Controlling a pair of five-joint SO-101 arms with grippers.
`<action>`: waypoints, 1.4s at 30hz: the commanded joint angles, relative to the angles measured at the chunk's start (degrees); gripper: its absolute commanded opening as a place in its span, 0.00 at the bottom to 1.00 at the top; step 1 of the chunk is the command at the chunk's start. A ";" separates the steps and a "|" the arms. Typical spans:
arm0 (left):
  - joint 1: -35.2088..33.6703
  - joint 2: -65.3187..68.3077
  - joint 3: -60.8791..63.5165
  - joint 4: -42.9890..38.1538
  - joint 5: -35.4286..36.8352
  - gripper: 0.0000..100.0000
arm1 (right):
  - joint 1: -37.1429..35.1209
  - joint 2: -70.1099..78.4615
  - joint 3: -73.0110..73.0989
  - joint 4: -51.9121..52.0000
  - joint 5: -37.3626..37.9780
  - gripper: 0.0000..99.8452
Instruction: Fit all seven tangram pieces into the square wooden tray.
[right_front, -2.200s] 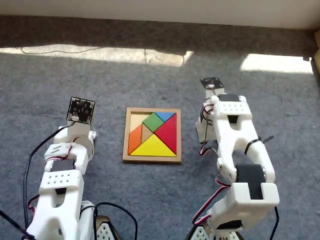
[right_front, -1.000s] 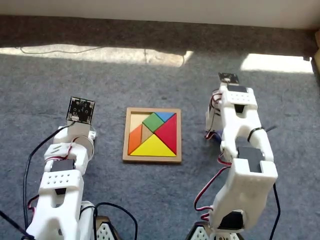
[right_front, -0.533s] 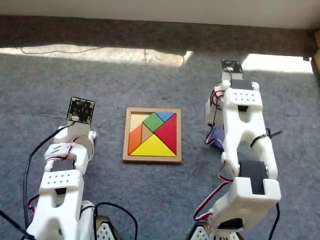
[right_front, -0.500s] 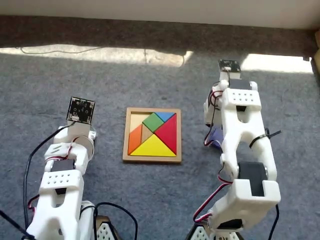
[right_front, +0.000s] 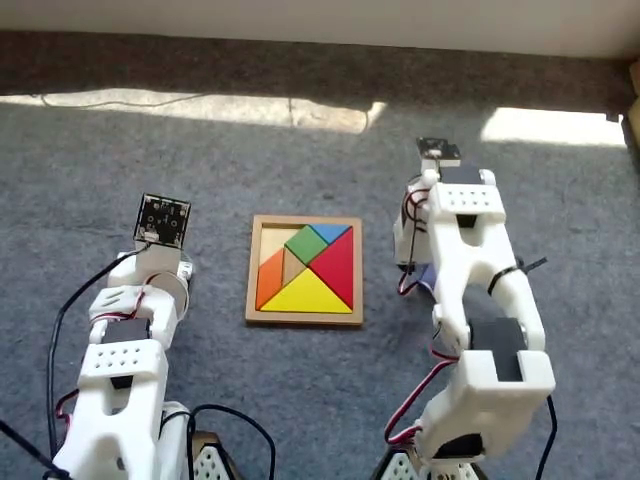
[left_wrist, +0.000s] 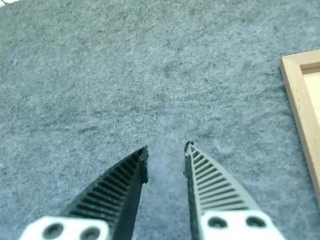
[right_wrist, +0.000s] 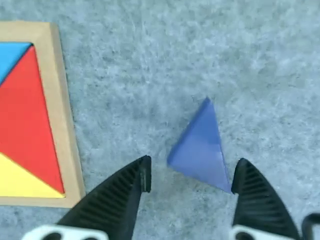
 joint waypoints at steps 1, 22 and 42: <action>0.92 -1.54 -0.22 -0.09 0.35 0.13 | 0.84 1.80 -0.57 -1.01 -0.18 0.26; 0.92 -1.54 -0.22 -0.09 0.35 0.13 | 2.07 2.86 -0.22 -1.10 3.43 0.25; 1.01 -1.45 -0.31 -0.09 0.35 0.13 | 1.98 2.95 0.04 -0.92 11.43 0.23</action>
